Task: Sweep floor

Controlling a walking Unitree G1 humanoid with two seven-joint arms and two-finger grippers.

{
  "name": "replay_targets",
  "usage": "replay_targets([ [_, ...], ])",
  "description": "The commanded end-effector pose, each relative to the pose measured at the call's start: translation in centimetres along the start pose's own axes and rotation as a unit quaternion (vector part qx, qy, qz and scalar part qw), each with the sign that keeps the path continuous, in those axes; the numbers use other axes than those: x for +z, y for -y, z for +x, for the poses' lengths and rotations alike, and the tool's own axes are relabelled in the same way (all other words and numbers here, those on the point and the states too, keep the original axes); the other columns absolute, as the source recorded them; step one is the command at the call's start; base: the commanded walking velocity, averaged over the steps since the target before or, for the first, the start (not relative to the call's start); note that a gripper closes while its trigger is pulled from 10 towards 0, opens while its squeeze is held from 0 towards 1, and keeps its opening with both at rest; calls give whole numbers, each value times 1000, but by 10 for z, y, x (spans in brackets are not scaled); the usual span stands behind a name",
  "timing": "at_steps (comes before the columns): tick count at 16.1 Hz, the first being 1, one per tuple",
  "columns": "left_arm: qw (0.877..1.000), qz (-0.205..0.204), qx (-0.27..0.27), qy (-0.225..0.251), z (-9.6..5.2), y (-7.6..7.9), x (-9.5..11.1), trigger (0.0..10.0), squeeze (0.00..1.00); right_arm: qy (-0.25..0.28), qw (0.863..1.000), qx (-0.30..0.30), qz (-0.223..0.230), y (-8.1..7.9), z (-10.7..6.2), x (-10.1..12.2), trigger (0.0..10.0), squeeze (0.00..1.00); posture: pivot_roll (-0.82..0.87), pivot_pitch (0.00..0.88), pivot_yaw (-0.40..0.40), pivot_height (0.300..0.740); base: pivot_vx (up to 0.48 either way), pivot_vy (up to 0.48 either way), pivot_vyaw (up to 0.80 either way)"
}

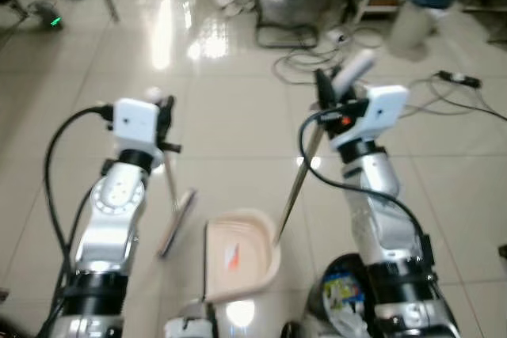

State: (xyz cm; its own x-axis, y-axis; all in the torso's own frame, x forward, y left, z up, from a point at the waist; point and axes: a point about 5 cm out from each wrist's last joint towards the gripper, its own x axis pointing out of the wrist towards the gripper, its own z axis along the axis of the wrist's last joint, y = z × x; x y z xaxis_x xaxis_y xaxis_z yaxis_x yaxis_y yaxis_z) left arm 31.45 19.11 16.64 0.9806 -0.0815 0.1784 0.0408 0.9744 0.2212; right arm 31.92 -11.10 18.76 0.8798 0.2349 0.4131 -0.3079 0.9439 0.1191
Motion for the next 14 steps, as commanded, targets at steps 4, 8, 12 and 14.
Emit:
replay_targets([
  [4,1000,-2,-5,25,2,4,14,10000,0,20,1000,-16,12,6,-2,10,10000,0,137,118,-63,740,302,0,400],
  [8,1000,3,-4,21,3,1,13,10000,0,11,1000,-17,5,10,-6,9,10000,0,135,111,-60,740,302,0,0],
  [12,1000,8,-7,23,6,-1,15,10000,0,11,1000,-17,-7,13,-3,9,10000,0,137,103,-62,740,303,0,0],
  [14,1000,7,-15,26,7,2,16,10000,0,6,1000,-11,-19,12,-3,9,10000,0,136,99,-59,740,309,0,400],
])
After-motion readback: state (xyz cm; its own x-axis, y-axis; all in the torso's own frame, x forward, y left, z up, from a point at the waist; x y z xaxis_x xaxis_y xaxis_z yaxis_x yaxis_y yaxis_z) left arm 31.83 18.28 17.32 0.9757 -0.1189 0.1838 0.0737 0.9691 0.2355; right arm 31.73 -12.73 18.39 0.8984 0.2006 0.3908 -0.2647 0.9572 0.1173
